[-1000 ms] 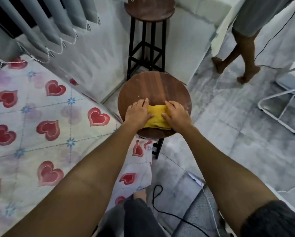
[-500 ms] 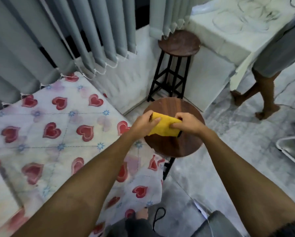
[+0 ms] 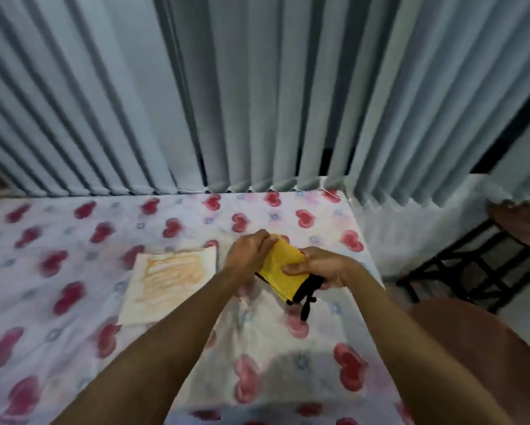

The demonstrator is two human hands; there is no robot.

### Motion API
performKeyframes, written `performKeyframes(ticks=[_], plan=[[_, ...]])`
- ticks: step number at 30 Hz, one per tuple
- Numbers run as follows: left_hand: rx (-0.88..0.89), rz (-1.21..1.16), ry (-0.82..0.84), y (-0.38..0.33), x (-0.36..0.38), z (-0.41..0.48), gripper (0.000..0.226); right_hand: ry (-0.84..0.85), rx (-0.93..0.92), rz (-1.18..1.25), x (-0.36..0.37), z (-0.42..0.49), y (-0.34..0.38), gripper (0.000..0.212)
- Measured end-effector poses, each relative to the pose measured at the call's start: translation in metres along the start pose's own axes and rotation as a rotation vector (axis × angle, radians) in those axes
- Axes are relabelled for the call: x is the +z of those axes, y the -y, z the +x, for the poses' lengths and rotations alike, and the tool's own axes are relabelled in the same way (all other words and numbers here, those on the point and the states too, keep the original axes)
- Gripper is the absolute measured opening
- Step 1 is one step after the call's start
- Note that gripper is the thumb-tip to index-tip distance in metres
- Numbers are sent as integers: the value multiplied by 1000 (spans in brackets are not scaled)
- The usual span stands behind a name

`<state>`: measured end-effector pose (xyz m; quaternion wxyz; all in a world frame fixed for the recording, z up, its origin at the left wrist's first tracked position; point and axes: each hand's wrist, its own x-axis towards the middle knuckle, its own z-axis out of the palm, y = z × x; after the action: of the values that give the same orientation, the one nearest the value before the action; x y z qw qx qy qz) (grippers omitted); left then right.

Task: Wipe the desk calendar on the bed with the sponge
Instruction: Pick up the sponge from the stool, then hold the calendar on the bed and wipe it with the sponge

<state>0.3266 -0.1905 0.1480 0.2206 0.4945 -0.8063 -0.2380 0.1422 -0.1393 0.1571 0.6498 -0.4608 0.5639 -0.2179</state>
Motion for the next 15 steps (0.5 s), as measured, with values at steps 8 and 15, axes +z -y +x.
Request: performKeyframes(ticks=[8, 15], plan=[[-289, 369, 27, 208, -101, -91, 92, -261, 3, -361, 105, 96, 53, 39], [-113, 509, 305, 298, -120, -119, 117, -680, 63, -837, 202, 153, 60, 41]])
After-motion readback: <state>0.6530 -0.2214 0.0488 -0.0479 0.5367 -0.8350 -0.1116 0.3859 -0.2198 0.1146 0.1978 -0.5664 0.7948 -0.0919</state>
